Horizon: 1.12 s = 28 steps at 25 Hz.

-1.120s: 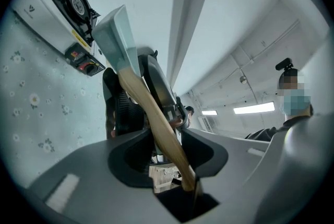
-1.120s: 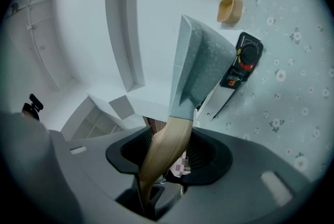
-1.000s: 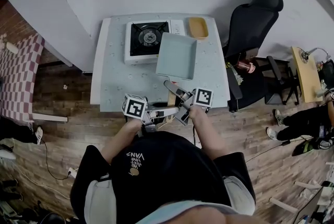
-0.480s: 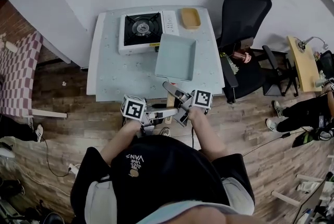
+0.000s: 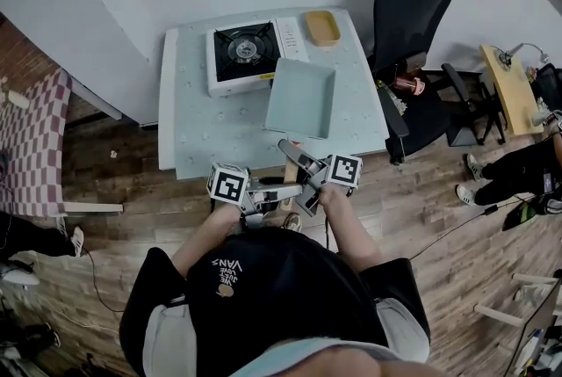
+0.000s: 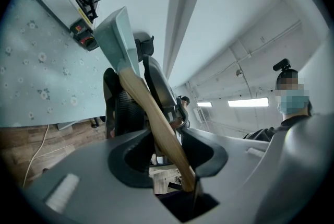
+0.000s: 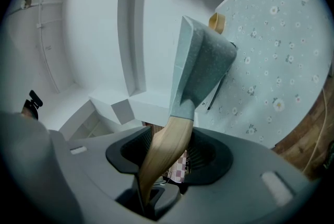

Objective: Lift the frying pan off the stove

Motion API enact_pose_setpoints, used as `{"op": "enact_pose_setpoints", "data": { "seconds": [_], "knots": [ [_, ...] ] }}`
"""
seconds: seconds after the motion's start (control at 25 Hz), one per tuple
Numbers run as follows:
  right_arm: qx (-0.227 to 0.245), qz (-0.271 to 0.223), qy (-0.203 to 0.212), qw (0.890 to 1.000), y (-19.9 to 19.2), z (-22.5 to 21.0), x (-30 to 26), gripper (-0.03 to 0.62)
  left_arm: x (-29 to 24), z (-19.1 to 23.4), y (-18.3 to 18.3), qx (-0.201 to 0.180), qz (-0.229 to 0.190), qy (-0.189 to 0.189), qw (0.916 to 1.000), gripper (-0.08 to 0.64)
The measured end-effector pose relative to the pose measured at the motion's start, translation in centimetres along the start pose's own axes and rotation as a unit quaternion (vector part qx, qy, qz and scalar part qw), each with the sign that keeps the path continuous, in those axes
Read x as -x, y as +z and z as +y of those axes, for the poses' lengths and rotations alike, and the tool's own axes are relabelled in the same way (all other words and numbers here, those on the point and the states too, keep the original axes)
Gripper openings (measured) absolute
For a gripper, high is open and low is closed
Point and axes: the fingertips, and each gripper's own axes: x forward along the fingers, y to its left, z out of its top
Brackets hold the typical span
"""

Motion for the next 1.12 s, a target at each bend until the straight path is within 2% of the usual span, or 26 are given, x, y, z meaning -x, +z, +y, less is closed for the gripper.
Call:
{"op": "enact_pose_setpoints", "data": {
  "seconds": [0.16,0.76,0.96,1.12],
  "knots": [
    [0.011,-0.011,-0.006,1.0,-3.6,0.8,-4.5,0.206,5.9,-0.2,-0.4,0.002,0.009,-0.014,0.9999,0.161],
    [0.005,-0.045,-0.001,0.999,-4.6,1.8,-5.4,0.206,8.0,-0.9,-0.7,-0.002,0.051,-0.013,0.9986,0.161],
    [0.008,-0.051,-0.005,0.999,-8.6,2.5,-8.5,0.206,12.9,-1.0,-2.2,-0.009,0.057,-0.02,0.9981,0.163],
    [0.005,-0.056,-0.014,0.998,-10.2,2.3,-9.6,0.206,14.8,-1.0,-2.8,-0.01,0.06,-0.025,0.9978,0.163]
  ]
}}
